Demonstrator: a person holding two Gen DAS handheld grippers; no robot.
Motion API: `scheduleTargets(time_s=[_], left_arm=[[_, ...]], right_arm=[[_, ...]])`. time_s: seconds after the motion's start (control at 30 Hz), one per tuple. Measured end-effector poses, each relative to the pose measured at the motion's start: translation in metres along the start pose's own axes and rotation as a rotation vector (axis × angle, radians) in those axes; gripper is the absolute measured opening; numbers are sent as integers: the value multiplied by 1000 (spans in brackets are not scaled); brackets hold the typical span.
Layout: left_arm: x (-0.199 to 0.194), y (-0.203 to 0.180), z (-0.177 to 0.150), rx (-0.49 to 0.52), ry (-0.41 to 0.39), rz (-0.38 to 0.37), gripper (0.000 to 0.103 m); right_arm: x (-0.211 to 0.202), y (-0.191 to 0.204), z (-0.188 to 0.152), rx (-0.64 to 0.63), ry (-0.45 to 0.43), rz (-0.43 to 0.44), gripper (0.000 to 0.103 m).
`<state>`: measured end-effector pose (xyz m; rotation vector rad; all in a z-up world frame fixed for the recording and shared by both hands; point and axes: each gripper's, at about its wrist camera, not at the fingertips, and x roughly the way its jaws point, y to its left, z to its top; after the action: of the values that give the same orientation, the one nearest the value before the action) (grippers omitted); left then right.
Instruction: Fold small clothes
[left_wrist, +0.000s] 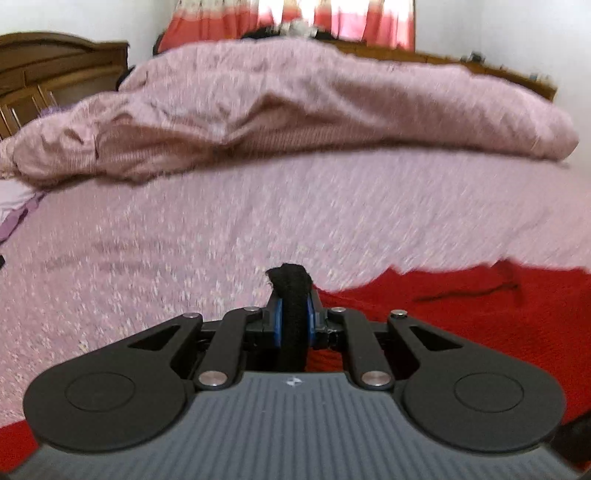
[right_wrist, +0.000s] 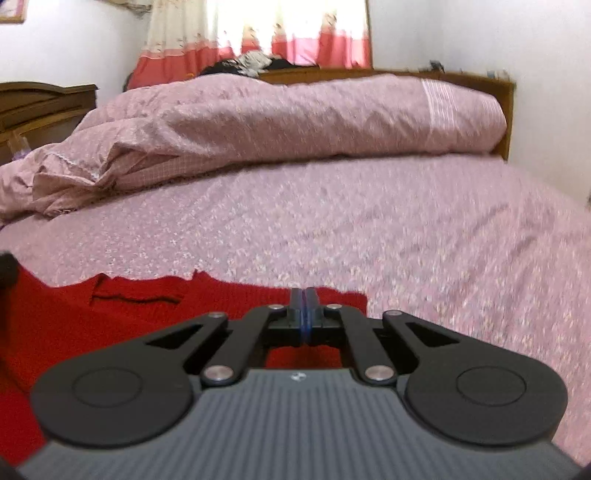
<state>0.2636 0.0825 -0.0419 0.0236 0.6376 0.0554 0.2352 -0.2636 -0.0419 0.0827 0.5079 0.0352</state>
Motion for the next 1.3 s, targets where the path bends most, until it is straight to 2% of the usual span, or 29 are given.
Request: scheduleTargets(time_s=[0.1, 0.27, 0.3, 0.33, 0.37, 0.4, 0.57, 0.6, 0.63, 0.67, 0.7, 0.77, 0.8, 0.9, 0.93, 1.0, 1.1, 1.17, 1.3], left_arm=[[16, 2, -9, -6, 45, 10, 15], [19, 0, -13, 5, 34, 11, 16], [19, 1, -12, 1, 31, 6, 16], [18, 2, -11, -6, 27, -2, 16], [16, 3, -10, -15, 22, -9, 16], [14, 3, -10, -21, 17, -12, 16], [8, 1, -8, -11, -12, -21, 16], [8, 0, -8, -10, -18, -22, 16], [8, 0, -7, -9, -21, -23, 16], [9, 0, -6, -9, -19, -20, 16], [11, 0, -6, -6, -11, -12, 16], [19, 1, -8, 0, 13, -1, 17], [22, 1, -9, 3, 21, 2, 22], [24, 2, -11, 22, 25, 49, 51], [20, 3, -10, 26, 13, 68, 57], [14, 7, -7, 26, -7, 91, 61], [2, 16, -1, 1, -12, 76, 64], [-7, 20, 0, -13, -5, 70, 64], [-24, 26, -5, -31, 29, 66, 64]], right_arm=[[-4, -2, -4, -3, 12, -12, 6], [-7, -19, -9, 35, 52, -57, 12], [-7, -23, -10, 50, 59, -71, 31], [-7, -26, -10, 58, 62, -82, 44], [-7, -28, -12, 66, 61, -97, 66], [-8, -29, -13, 70, 55, -97, 70], [0, -26, -19, 51, 88, 45, 66], [4, -22, -21, 32, 105, 54, 62], [7, -19, -23, 18, 110, 44, 34], [8, -16, -24, 6, 105, 19, 23], [7, -15, -24, 6, 90, 2, 19], [7, -13, -23, 9, 83, -20, 19], [8, -12, -24, -4, 84, -29, 19], [11, -8, -28, -74, 78, -68, 19], [12, -8, -30, -80, 77, -77, 19], [14, -11, -30, -60, 83, -89, 22], [14, -15, -27, -27, 93, -88, 25], [11, -15, -25, -23, 96, -93, 28], [-4, -17, -18, 19, 100, -89, 28]])
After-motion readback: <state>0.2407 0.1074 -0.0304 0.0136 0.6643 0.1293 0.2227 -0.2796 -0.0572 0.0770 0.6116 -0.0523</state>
